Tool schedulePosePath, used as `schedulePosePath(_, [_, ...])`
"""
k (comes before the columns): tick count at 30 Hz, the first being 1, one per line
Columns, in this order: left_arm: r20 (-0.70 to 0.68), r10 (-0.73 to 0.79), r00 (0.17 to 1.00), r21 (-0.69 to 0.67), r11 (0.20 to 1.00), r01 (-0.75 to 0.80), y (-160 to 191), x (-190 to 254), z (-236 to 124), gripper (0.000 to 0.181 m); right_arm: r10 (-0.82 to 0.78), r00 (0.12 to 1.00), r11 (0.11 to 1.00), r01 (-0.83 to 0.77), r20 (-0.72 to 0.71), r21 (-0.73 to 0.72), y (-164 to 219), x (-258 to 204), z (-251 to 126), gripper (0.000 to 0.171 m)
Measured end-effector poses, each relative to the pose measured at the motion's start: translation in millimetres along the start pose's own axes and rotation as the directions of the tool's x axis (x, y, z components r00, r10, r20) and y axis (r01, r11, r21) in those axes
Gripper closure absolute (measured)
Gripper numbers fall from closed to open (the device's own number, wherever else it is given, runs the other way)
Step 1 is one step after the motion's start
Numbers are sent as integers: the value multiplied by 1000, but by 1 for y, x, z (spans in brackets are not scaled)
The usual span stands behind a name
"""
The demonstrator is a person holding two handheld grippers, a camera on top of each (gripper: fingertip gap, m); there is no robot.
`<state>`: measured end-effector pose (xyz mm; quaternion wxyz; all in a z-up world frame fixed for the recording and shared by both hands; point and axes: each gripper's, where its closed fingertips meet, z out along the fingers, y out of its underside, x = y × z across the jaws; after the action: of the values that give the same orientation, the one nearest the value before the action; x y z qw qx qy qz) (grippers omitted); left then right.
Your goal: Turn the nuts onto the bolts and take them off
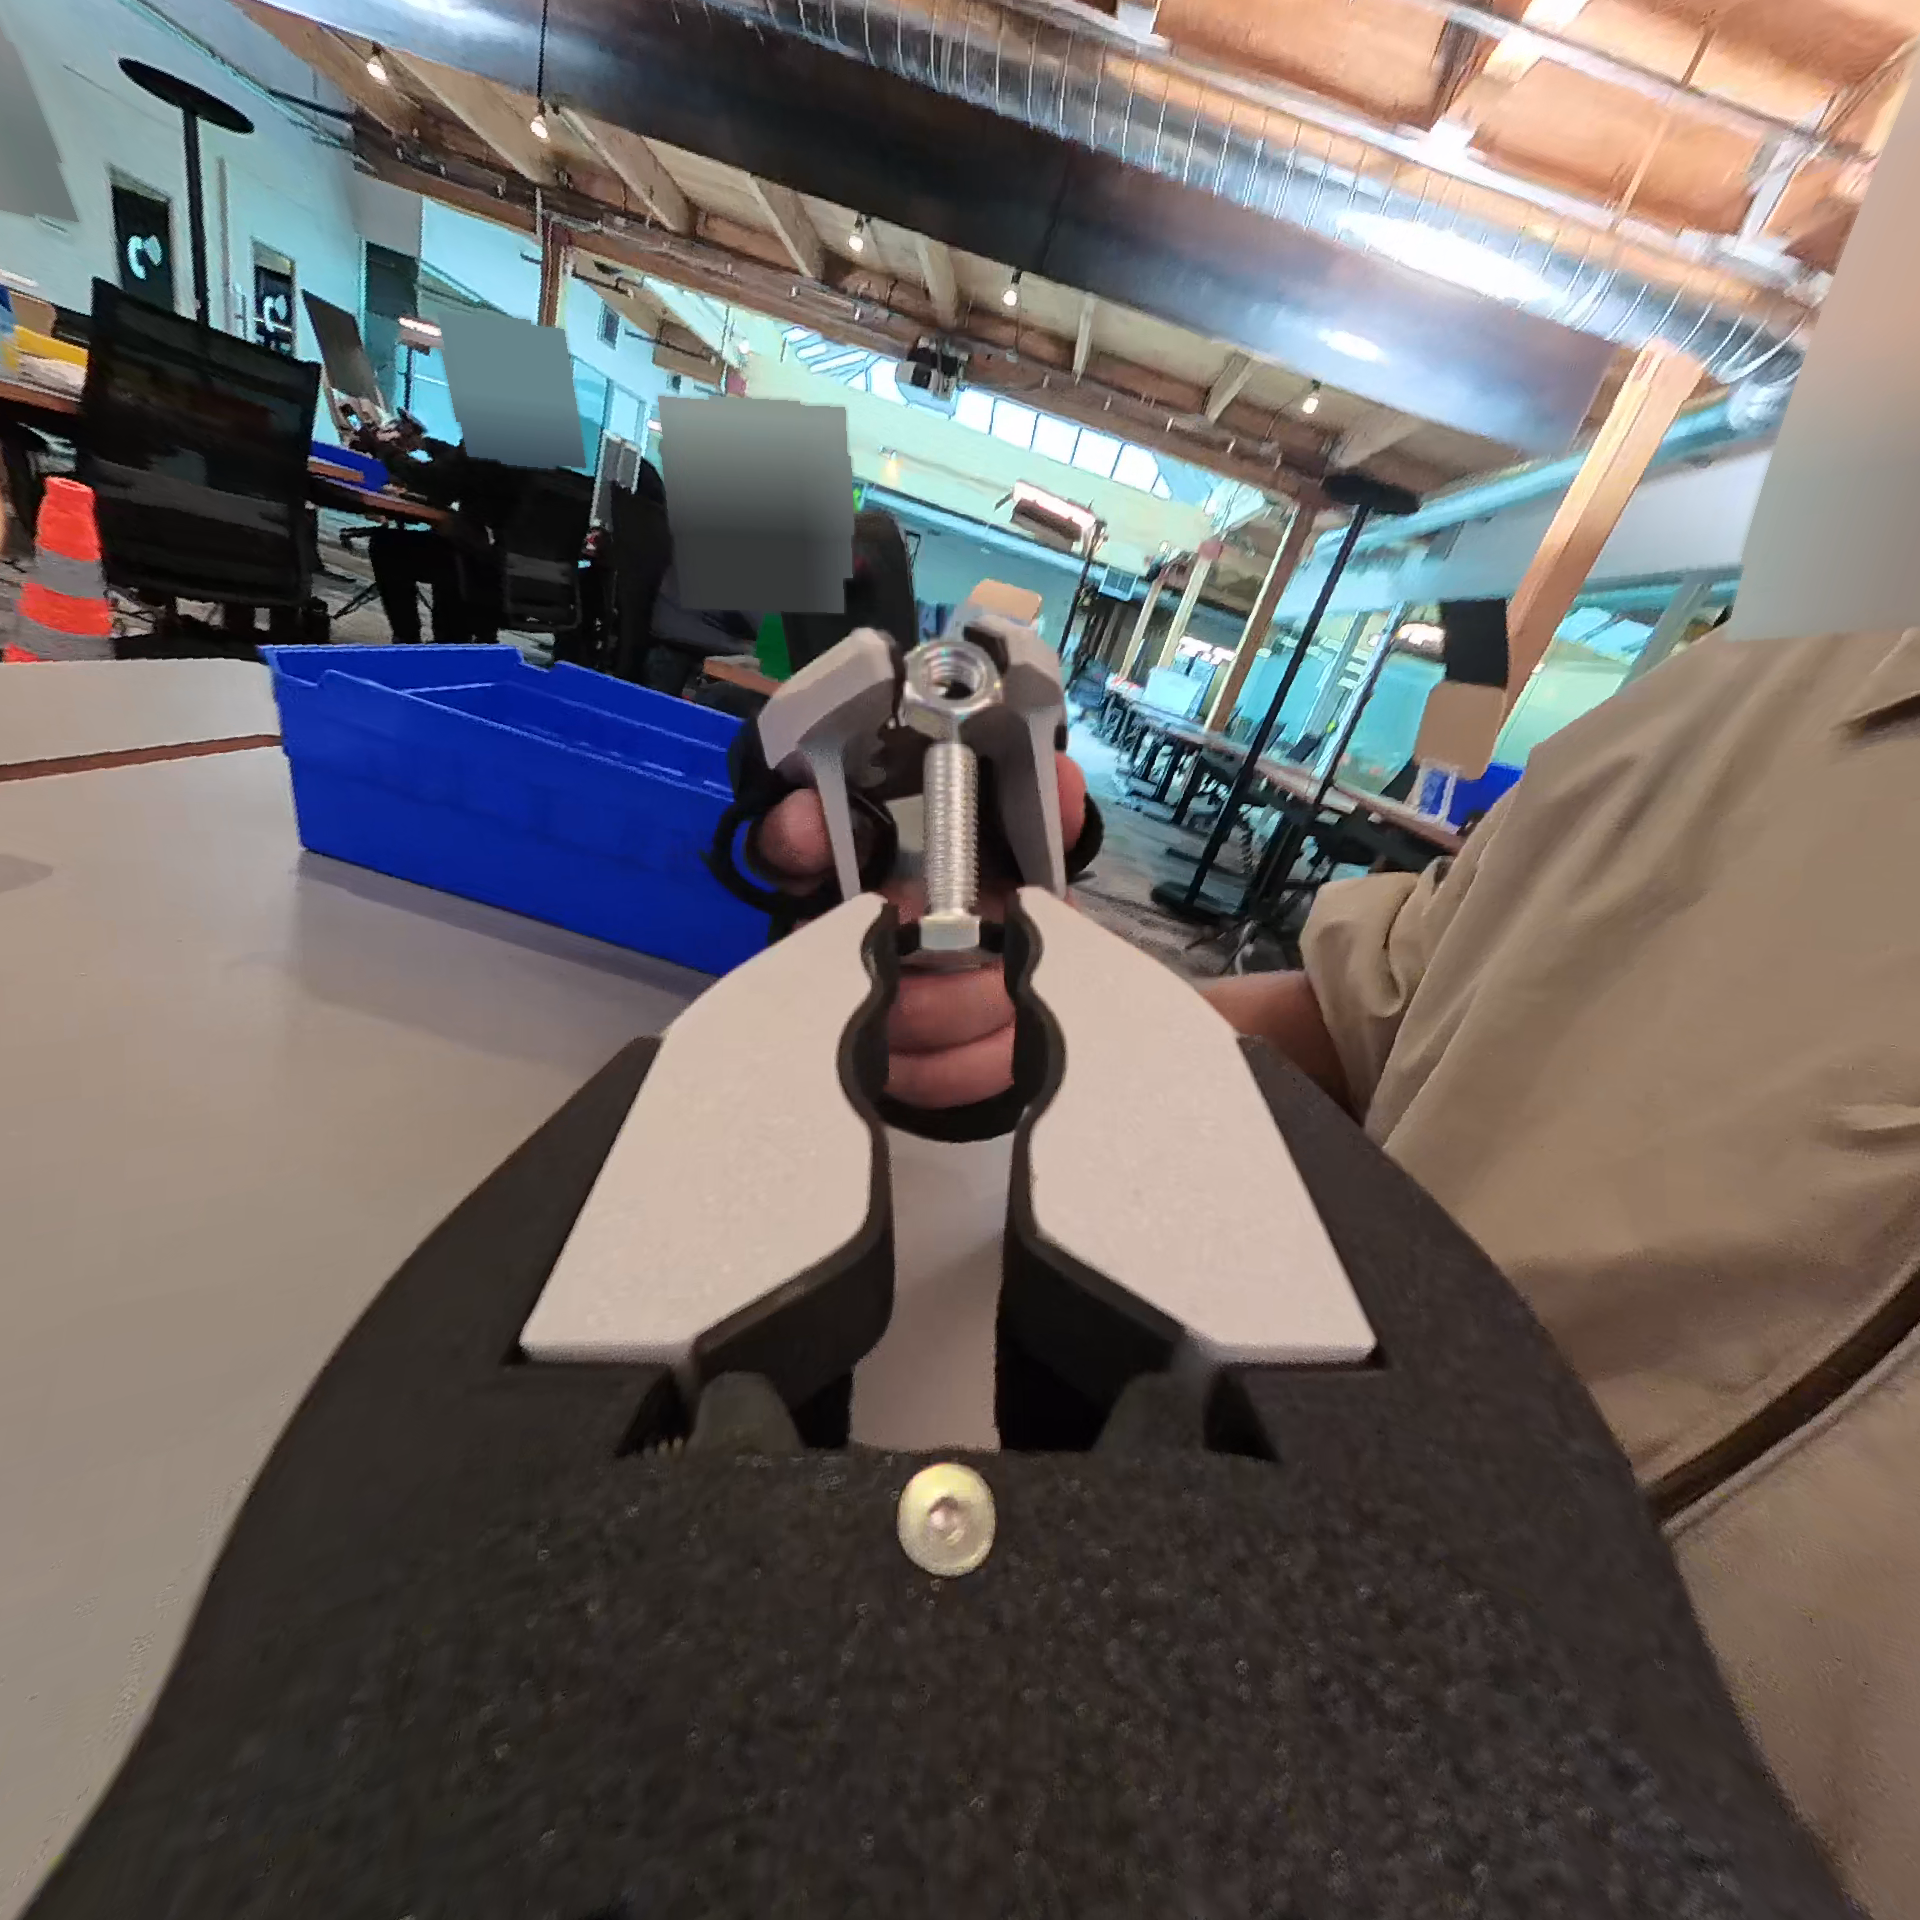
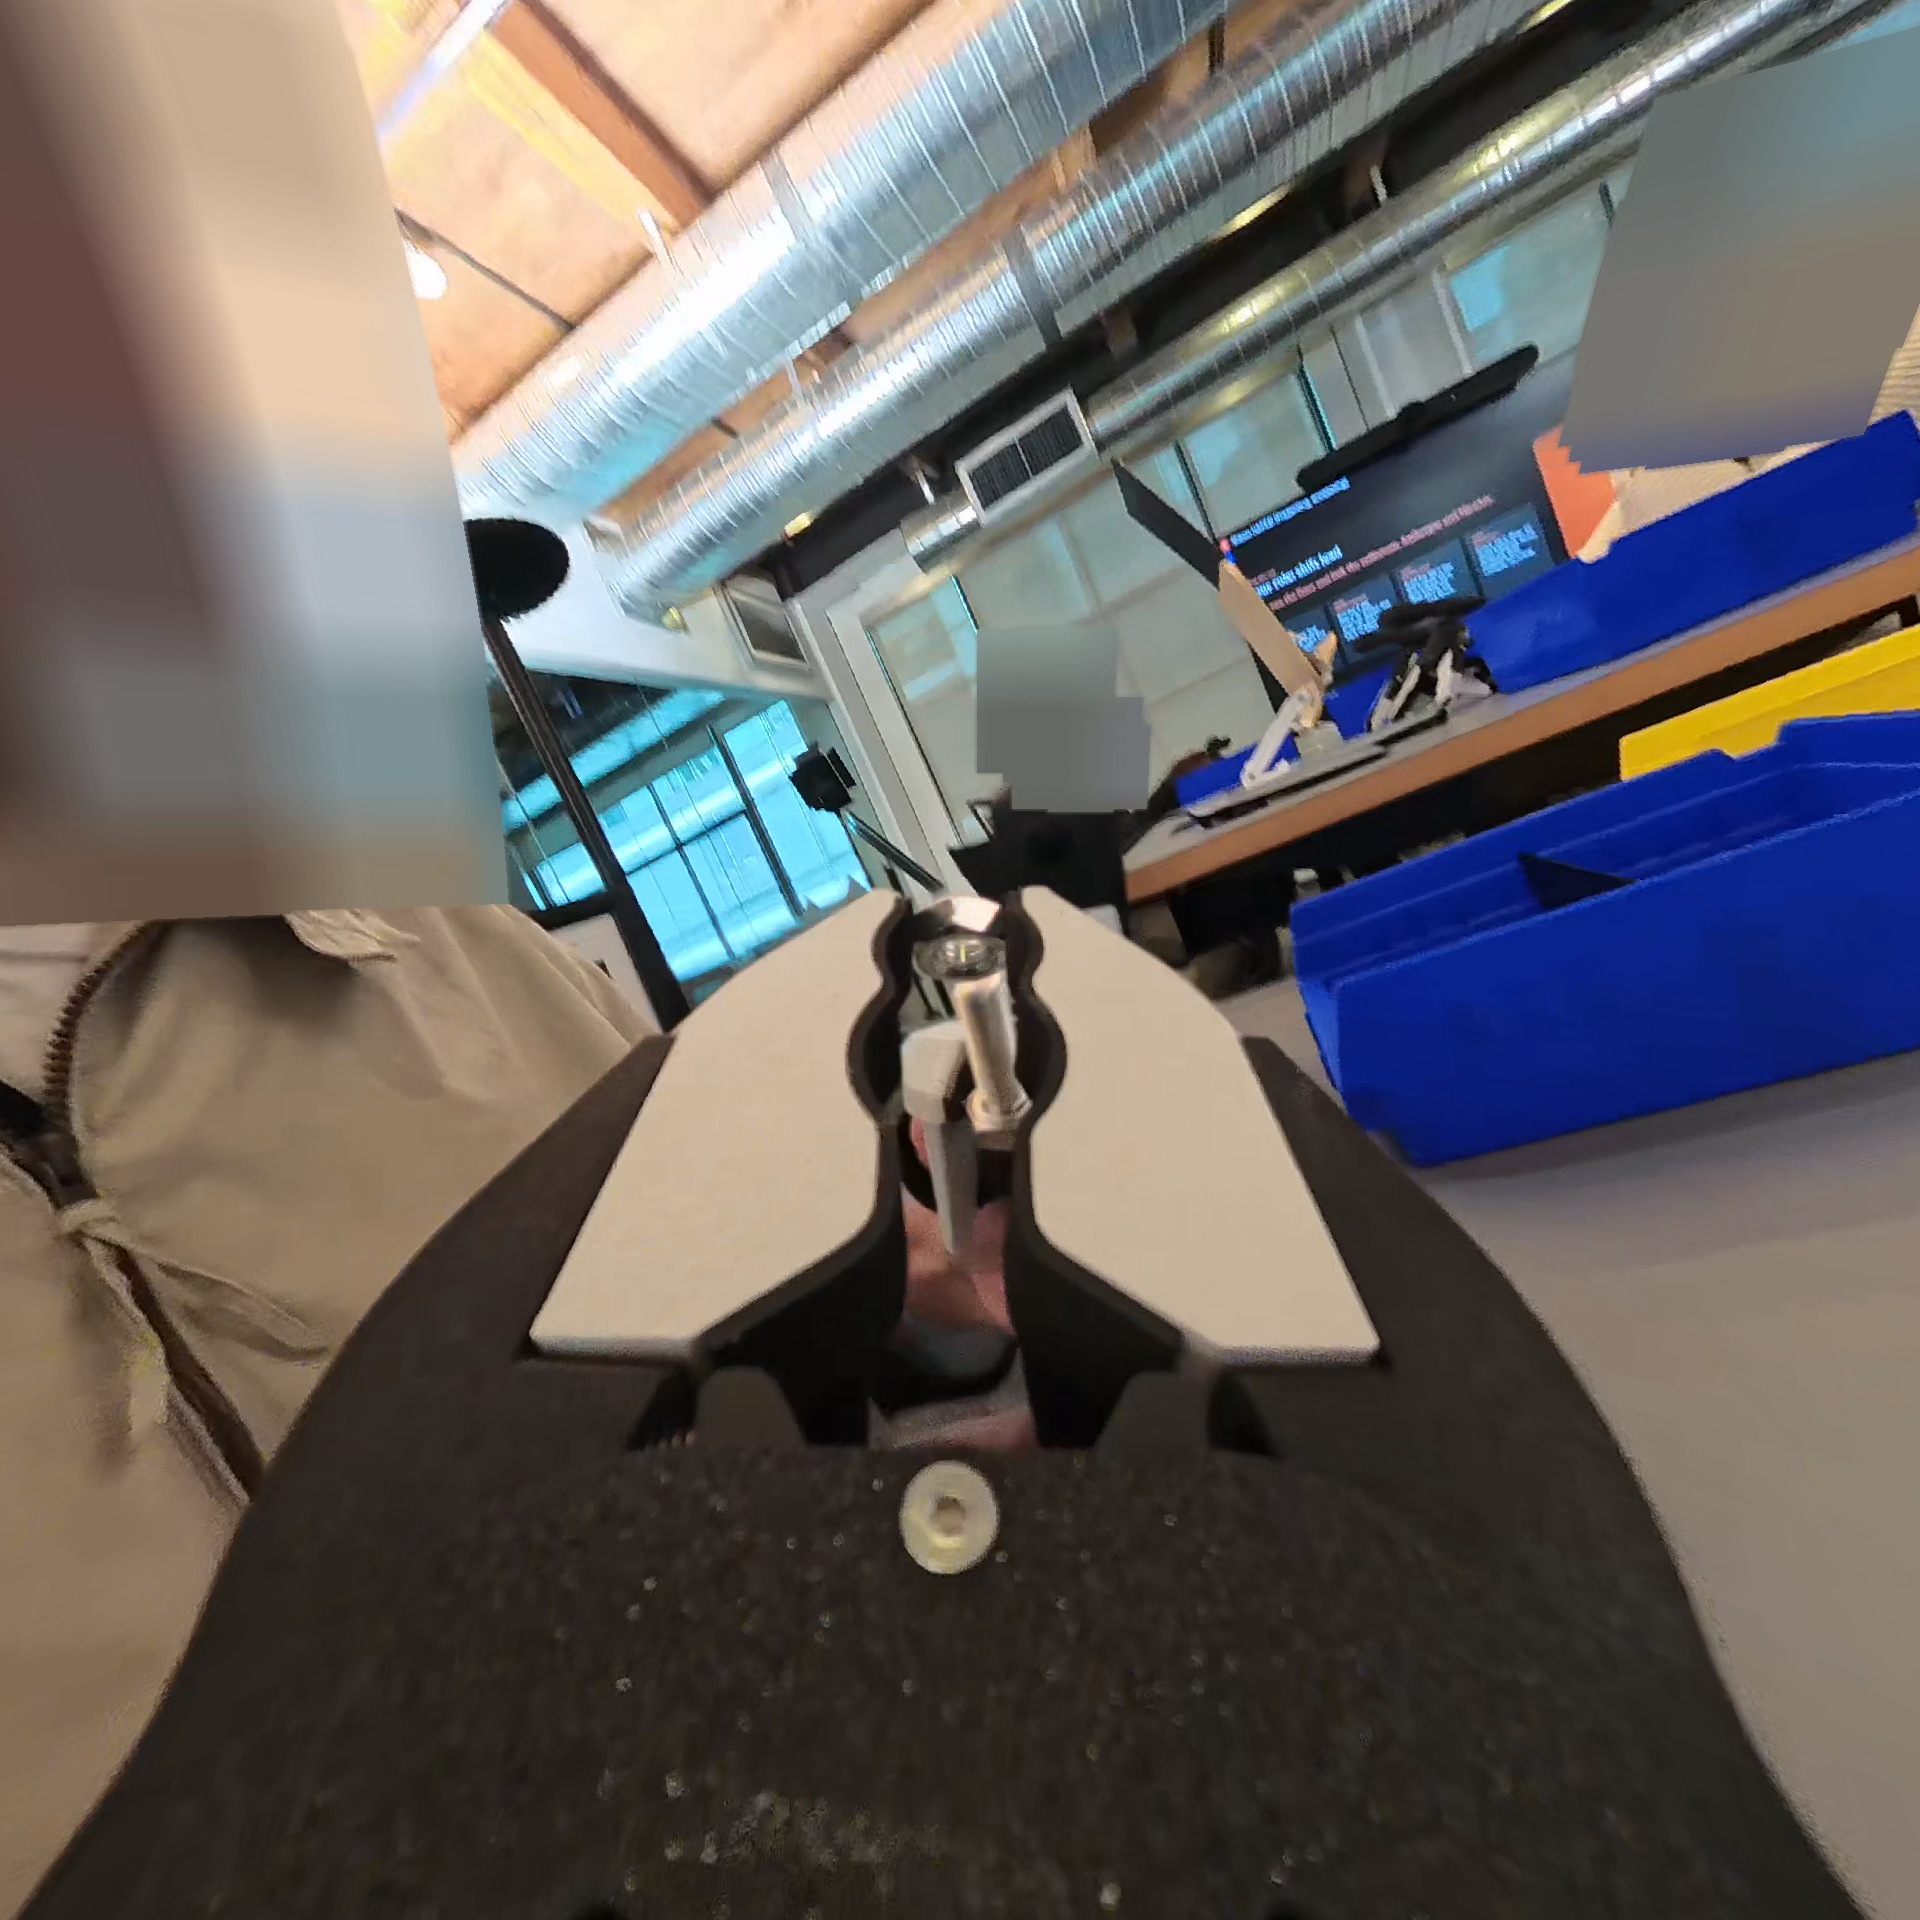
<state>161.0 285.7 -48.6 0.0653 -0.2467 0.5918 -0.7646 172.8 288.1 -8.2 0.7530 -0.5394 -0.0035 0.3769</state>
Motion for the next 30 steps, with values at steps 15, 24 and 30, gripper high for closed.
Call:
schedulePosePath(15, [-37,-37,999,54,998,39,-3,5,7,163,46,996,992,-53,72,111,-10,-6,14,154])
schedulePosePath(24, [-41,-16,999,81,997,19,-15,8,-1,163,54,996,993,-61,65,100,-3,-4,15,154])
schedulePosePath(30, [-59,-18,998,92,996,23,-16,12,-1,163,59,994,992,-69,95,104,-4,-9,13,154])
